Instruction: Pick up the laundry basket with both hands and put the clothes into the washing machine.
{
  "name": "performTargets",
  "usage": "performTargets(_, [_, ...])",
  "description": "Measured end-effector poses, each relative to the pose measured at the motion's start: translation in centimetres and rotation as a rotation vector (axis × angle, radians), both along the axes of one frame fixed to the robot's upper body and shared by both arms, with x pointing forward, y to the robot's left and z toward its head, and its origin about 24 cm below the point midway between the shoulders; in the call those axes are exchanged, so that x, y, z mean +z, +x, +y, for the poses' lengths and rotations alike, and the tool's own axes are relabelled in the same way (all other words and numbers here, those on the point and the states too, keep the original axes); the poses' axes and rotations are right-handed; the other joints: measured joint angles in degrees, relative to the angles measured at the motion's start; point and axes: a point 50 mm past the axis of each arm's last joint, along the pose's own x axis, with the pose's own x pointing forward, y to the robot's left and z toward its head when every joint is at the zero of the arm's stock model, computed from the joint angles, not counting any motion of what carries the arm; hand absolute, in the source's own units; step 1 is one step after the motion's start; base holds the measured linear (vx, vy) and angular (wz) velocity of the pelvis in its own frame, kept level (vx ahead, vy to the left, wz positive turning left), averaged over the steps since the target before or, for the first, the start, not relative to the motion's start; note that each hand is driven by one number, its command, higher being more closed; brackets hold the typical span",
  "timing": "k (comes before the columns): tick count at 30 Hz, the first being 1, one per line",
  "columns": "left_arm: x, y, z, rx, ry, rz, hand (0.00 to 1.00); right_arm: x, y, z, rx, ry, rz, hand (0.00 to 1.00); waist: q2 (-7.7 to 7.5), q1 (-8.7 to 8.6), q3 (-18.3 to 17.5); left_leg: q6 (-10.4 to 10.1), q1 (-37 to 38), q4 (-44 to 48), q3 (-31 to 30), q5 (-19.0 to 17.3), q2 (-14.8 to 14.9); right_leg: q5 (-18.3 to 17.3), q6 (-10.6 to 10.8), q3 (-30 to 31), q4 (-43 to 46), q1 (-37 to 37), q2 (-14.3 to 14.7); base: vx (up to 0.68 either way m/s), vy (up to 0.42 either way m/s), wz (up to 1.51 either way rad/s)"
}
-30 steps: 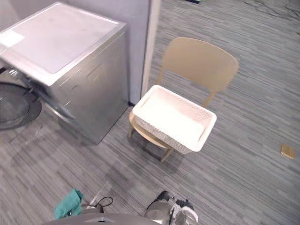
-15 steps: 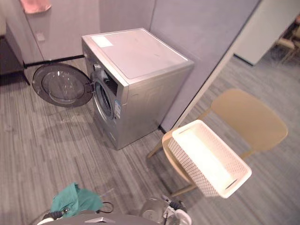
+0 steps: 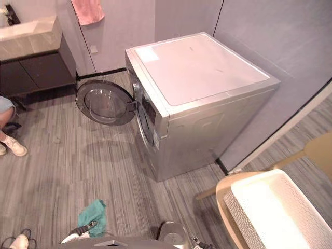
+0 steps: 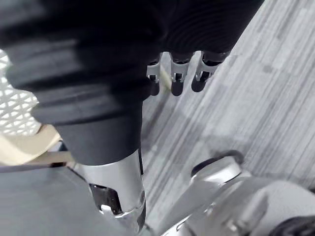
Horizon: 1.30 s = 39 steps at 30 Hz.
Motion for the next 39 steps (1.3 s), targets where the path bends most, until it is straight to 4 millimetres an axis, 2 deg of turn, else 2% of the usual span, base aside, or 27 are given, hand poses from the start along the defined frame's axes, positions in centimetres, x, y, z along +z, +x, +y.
performTargets(1, [0.1,0.2,0.3,0.029,0.002,-0.016,1.00,0.2,0.6,0.0,0.005,-0.010,-0.026,0.00,0.09,-0.09,0.13,0.16,-4.21,13.35,2.86,6.88,1.38,-0.74,-1.12,-0.25,-0.19,2.44,0.97,0.39,-0.038,0.27])
performTargets(2, [0.1,0.1,0.4,0.040,0.001,-0.016,1.00,0.3,0.6,0.0,0.011,-0.015,-0.026,0.00,0.19,0.05,0.28,0.35,-5.53,18.28,4.82,10.14,2.49,-1.10,-1.66,-0.04,-0.40,3.83,1.57,0.36,-0.014,-0.12])
performTargets(4, [0.0,-0.6,0.9,0.075,0.009,-0.002,1.00,0.5,1.9,0.2,0.033,-0.011,-0.060,0.00,-0.30,1.83,0.65,1.16,-9.98,30.23,10.63,10.31,6.00,-1.55,-2.23,3.81,-2.49,7.79,3.01,0.38,0.094,-0.95])
performTargets(5, [0.2,-0.6,1.5,0.104,0.016,-0.010,1.00,0.8,3.1,0.6,0.065,-0.012,-0.091,0.00,-1.16,2.74,1.17,3.53,-11.74,29.90,11.69,8.29,7.77,-1.07,-1.45,6.70,-4.06,9.32,2.92,0.31,0.156,-1.22])
performTargets(7, [0.3,-0.8,2.3,0.115,0.039,-0.010,1.00,0.9,4.3,1.2,0.097,-0.013,-0.107,0.00,-2.22,3.89,1.34,9.06,-13.72,22.24,11.62,4.79,10.76,-0.21,-0.01,11.36,-6.32,10.57,1.60,0.21,0.196,-1.23])
performTargets(9, [0.3,-1.1,2.9,0.133,0.053,-0.001,1.00,1.2,5.8,1.6,0.136,-0.016,-0.133,0.00,-2.86,4.29,1.48,11.16,-13.63,8.07,8.28,3.25,12.46,-0.53,1.54,16.15,-7.65,10.81,-0.60,0.23,0.370,-1.28])
performTargets(10, [0.2,-1.5,3.1,0.151,0.054,0.013,1.00,1.4,6.4,1.5,0.154,-0.023,-0.144,0.00,-2.94,4.29,1.44,11.33,-12.48,-2.88,3.41,3.40,12.80,-1.22,3.46,19.28,-7.43,10.10,-2.31,0.24,0.470,-1.13])
performTargets(12, [0.0,-2.3,3.1,0.175,0.060,0.038,1.00,1.6,6.9,1.3,0.171,-0.032,-0.150,0.00,-2.91,4.51,1.36,12.24,-10.78,-13.03,-4.63,4.37,12.67,-2.79,6.50,23.85,-5.95,8.39,-4.26,0.22,0.557,-1.18])
performTargets(13, [-0.2,-3.3,3.1,0.188,0.057,0.073,1.00,1.4,6.3,0.6,0.170,-0.044,-0.122,0.00,-2.33,4.29,0.85,10.93,-9.75,-16.82,-9.36,5.38,12.52,-4.40,9.72,27.16,-5.16,7.46,-6.33,0.27,0.712,-1.12])
performTargets(14, [-0.4,-3.9,2.9,0.184,0.051,0.094,1.00,1.3,5.8,0.1,0.168,-0.051,-0.100,0.00,-1.75,4.32,0.24,9.47,-9.31,-18.44,-9.20,6.29,12.45,-5.04,11.22,28.34,-5.12,7.25,-7.23,0.35,0.905,-1.04])
performTargets(15, [-0.5,-4.5,3.8,0.171,0.069,0.125,1.00,0.6,4.6,0.4,0.134,-0.018,-0.054,0.00,-4.18,4.32,-0.25,1.55,-9.11,-14.66,-5.42,2.39,8.48,-4.80,13.34,31.74,-4.77,7.30,-12.21,0.26,0.624,-0.71])
performTargets(16, [-0.4,-4.8,4.7,0.159,0.094,0.141,1.00,0.1,3.7,1.2,0.118,0.015,-0.022,0.00,-6.23,4.36,-1.12,1.84,-9.15,-14.54,-4.33,1.71,6.29,-2.83,12.87,32.86,-4.39,6.63,-14.15,0.30,0.692,-0.36])
performTargets(17, [-0.2,-5.1,5.8,0.133,0.128,0.171,1.00,-0.5,2.7,2.4,0.089,0.066,0.011,0.00,-7.78,2.55,-1.82,3.08,-8.40,-14.35,-3.51,1.30,4.26,3.24,10.02,33.29,-2.79,5.83,-15.53,0.30,0.584,-0.12])
performTargets(18, [-0.2,-4.7,6.0,0.102,0.141,0.168,1.00,-0.7,2.3,2.7,0.042,0.087,0.011,0.00,-7.94,2.38,-1.87,3.97,-6.95,-15.66,-2.58,1.66,3.60,8.96,8.09,34.01,-0.40,3.52,-15.59,0.31,0.651,-0.36])
performTargets(19, [-0.2,-4.5,5.7,0.047,0.146,0.173,1.00,-0.7,2.0,2.5,0.029,0.078,0.015,0.00,-7.94,2.63,-1.84,5.85,-3.97,-18.99,0.87,2.75,2.96,17.19,3.57,34.39,4.05,-1.03,-15.66,0.26,0.609,-0.93])
performTargets(20, [-0.3,-4.2,5.2,-0.015,0.149,0.173,1.00,-0.6,2.3,2.4,0.027,0.075,0.000,0.00,-7.58,2.59,-1.64,8.27,-0.55,-23.24,4.72,4.25,3.04,20.58,-0.39,33.14,10.77,-5.73,-15.54,0.17,0.447,-0.99])
performTargets(21, [-0.2,-4.0,5.2,-0.033,0.154,0.172,1.00,-0.5,2.5,2.3,0.021,0.070,-0.011,0.00,-7.30,2.31,-1.46,9.16,1.11,-25.35,6.17,4.99,2.88,18.96,-0.55,31.02,15.73,-8.23,-15.29,0.13,0.360,-0.87])
performTargets(23, [-0.2,-3.5,5.0,-0.092,0.166,0.167,1.00,-0.2,2.8,1.5,0.023,0.041,-0.028,0.00,-5.93,1.29,-0.64,11.24,7.64,-32.91,10.56,7.51,1.83,11.59,-1.04,14.02,30.22,-12.22,-16.17,0.12,0.319,-0.68])
performTargets(25, [-0.1,-2.8,4.8,-0.118,0.171,0.153,1.00,-0.1,2.8,1.5,0.024,0.038,-0.030,0.00,-5.87,1.17,-0.68,11.94,10.00,-35.76,14.24,7.97,0.14,8.14,-0.94,3.65,33.43,-12.21,-15.97,0.09,0.229,-0.73])
performTargets(26, [-0.1,-2.4,4.7,-0.124,0.170,0.146,1.00,-0.1,2.9,1.5,0.027,0.038,-0.031,0.00,-5.86,1.18,-0.67,12.12,10.14,-35.98,15.62,7.86,-0.22,6.98,0.14,1.77,32.92,-12.17,-14.84,0.12,0.129,-1.11])
performTargets(27, [-0.2,-2.3,4.4,-0.129,0.161,0.150,1.00,-0.1,3.2,1.5,0.043,0.039,-0.036,0.00,-5.67,1.26,-0.43,12.34,10.69,-36.27,18.49,7.72,-0.62,4.36,1.51,-0.13,28.31,-11.52,-11.39,0.15,0.137,-1.38])
performTargets(28, [-0.3,-2.1,3.6,-0.127,0.134,0.147,1.00,0.1,4.0,1.2,0.050,0.030,-0.054,0.00,-4.98,1.33,0.89,12.39,11.98,-36.81,21.28,7.76,-0.38,2.77,1.98,-1.72,21.52,-8.37,-9.57,0.13,0.104,-1.50])
performTargets(31, [-0.4,-0.4,1.7,-0.148,0.080,0.113,1.00,0.8,5.9,0.2,0.067,-0.001,-0.096,0.00,-1.35,1.07,3.52,12.72,12.31,-37.53,27.75,8.23,-0.07,2.15,0.27,-9.44,9.54,-5.23,-7.55,0.05,0.068,-1.40])
performTargets(33, [-0.3,0.4,1.0,-0.165,0.069,0.090,1.00,0.9,6.2,0.2,0.069,-0.001,-0.100,0.00,-0.69,1.10,3.53,12.40,12.37,-38.82,30.65,8.49,-0.51,2.37,-0.75,-8.83,3.07,-4.71,-5.22,0.01,0.005,-1.01])
performTargets(35, [-0.1,1.6,0.1,-0.212,0.064,0.065,1.00,0.8,6.0,0.5,0.056,0.008,-0.098,0.00,-0.47,0.53,3.76,12.02,13.50,-41.12,31.42,9.80,-0.52,4.41,-2.04,-7.20,-5.24,-1.92,-1.79,-0.02,-0.016,-0.51])
performTargets(36, [-0.1,1.6,0.1,-0.214,0.064,0.062,1.00,0.7,5.9,0.5,0.053,0.010,-0.096,0.00,-0.57,0.53,3.80,11.76,13.61,-41.07,31.42,10.01,-0.43,4.82,-2.09,-7.20,-6.13,-1.40,-1.50,-0.02,-0.015,-0.09])
performTargets(39, [0.3,2.2,0.5,-0.217,0.088,0.022,1.00,0.2,4.8,1.2,0.044,0.029,-0.054,0.00,-2.99,1.76,3.58,10.96,10.78,-29.58,31.47,9.70,1.22,6.80,-1.46,-6.06,-14.88,4.02,-0.22,-0.03,-0.098,-0.03])
